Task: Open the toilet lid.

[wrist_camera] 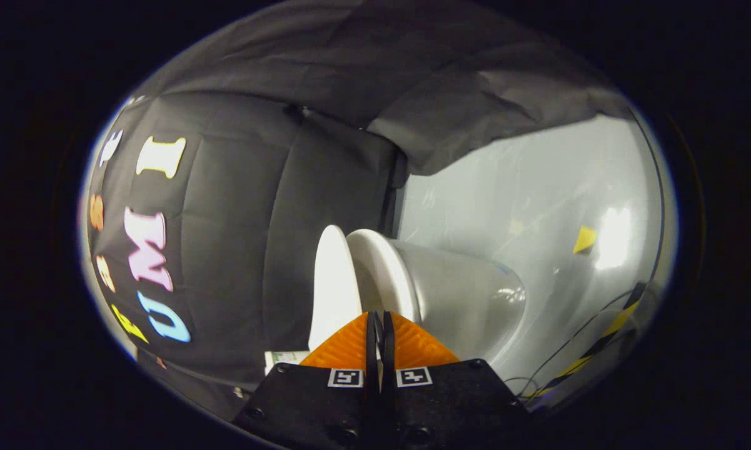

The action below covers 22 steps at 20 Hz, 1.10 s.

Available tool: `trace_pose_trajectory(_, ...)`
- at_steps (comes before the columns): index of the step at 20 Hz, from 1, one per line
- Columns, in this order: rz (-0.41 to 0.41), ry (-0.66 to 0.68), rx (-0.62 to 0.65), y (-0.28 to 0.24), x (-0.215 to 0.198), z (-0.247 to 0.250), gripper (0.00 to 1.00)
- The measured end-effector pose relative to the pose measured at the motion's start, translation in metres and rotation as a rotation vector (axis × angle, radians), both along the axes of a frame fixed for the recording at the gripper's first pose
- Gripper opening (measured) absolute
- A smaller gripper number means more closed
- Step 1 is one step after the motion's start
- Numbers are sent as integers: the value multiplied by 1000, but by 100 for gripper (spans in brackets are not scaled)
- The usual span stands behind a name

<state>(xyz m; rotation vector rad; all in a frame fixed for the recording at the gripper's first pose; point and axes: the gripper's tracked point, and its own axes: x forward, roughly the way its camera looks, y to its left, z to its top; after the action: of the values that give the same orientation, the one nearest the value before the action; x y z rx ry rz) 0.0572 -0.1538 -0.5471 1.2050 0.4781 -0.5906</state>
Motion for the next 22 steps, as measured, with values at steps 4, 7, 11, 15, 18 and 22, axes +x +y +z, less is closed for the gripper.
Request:
trace_pose_trajectory(4, 47, 46, -170, 14, 15, 55, 5)
trace_pose_trajectory(7, 60, 14, -278, 37, 27, 103, 5)
trace_pose_trajectory(11, 112, -7, -444, 85, 62, 166, 5)
trace_pose_trajectory(15, 194, -12, -655, 140, 83, 218, 5)
trace_pose_trajectory(18, 246, -14, -758, 181, 91, 246, 5)
trace_pose_trajectory(22, 326, -6, -896, 227, 99, 269, 5)
